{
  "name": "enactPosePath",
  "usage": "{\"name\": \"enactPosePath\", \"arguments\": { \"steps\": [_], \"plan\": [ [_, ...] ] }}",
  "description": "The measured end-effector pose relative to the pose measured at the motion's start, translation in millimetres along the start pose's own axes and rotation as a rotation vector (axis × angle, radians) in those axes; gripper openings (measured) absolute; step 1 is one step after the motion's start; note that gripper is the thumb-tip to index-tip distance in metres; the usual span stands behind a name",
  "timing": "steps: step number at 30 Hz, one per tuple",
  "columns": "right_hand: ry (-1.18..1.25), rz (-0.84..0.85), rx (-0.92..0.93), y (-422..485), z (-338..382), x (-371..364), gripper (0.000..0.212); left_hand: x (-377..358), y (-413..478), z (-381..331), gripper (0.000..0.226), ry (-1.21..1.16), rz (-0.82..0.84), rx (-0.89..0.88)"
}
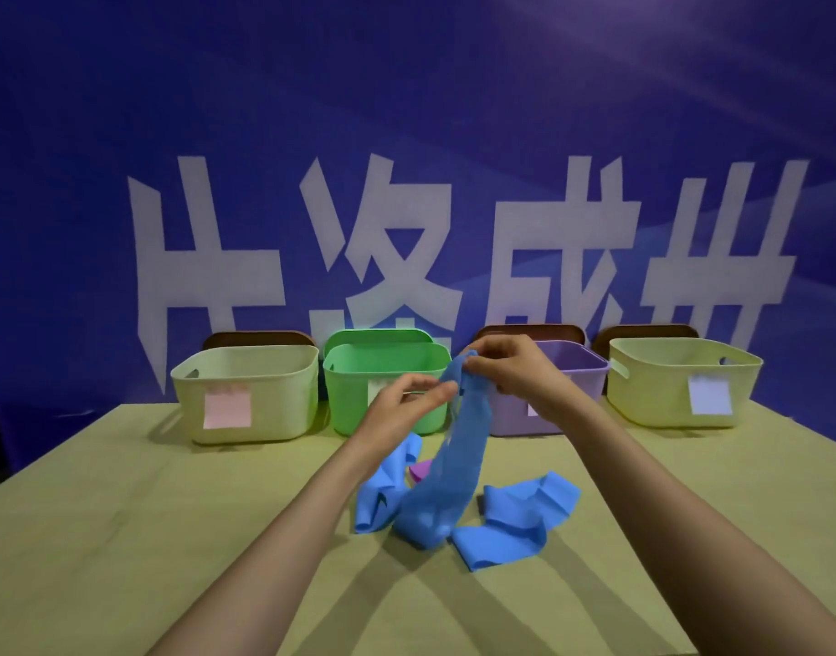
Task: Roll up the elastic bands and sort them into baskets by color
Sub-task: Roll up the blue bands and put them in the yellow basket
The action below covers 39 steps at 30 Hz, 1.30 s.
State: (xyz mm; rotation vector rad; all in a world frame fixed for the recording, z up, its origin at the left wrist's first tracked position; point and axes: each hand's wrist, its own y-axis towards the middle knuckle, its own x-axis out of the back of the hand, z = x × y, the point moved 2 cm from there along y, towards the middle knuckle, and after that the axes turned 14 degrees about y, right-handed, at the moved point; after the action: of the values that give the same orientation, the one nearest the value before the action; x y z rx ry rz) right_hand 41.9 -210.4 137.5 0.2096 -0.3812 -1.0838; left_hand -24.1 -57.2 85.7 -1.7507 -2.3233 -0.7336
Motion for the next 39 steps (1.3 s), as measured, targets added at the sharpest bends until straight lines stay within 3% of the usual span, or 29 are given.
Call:
{"name": "enactPosePath", "arguments": {
  "steps": [4,7,12,15,17,20,23,30,34,36,39],
  "plan": [
    [-0.057,0.117,-0.060,1,-6,-1,0.006,-9,5,-8,0.039,0.016,0.008,-0.042],
    [-0.016,0.165,-0.087,4,-10,4,0.016,-11,8,-10,0.015,0.043,0.007,-0.098],
    [0.152,0.225,-0.084,7,-12,12,0.013,-10,10,-15,0.017,-0.208,0.137,-0.007],
    [0.163,0.268,-0.098,11,-18,7,0.012,-13,13,-13,0.014,-0.228,0.227,0.027],
    [0.218,0.257,-0.124,16,-20,6,0.015,-14,17,-10,0.012,-0.206,0.242,0.018],
    [0.373,0.175,-0.158,21,-21,7,0.026,-14,27,-5,0.029,-0.220,0.188,0.024],
    [0.308,0.096,-0.073,22,-21,7,0.028,-11,34,-4,0.036,-0.321,0.107,0.025],
    [0.173,0.068,0.064,23,-28,3,0.013,-8,39,-3,0.021,-0.398,-0.033,0.016],
    [-0.209,0.040,0.161,25,-22,-3,0.021,-4,39,0,0.028,-0.235,-0.156,-0.038],
    [-0.285,0.054,0.229,22,-14,-4,0.022,-3,38,-1,0.033,-0.149,-0.105,-0.047],
    [-0.132,0.054,0.269,15,3,-2,0.016,-3,28,-9,0.021,-0.116,0.069,-0.067]
  ]
}}
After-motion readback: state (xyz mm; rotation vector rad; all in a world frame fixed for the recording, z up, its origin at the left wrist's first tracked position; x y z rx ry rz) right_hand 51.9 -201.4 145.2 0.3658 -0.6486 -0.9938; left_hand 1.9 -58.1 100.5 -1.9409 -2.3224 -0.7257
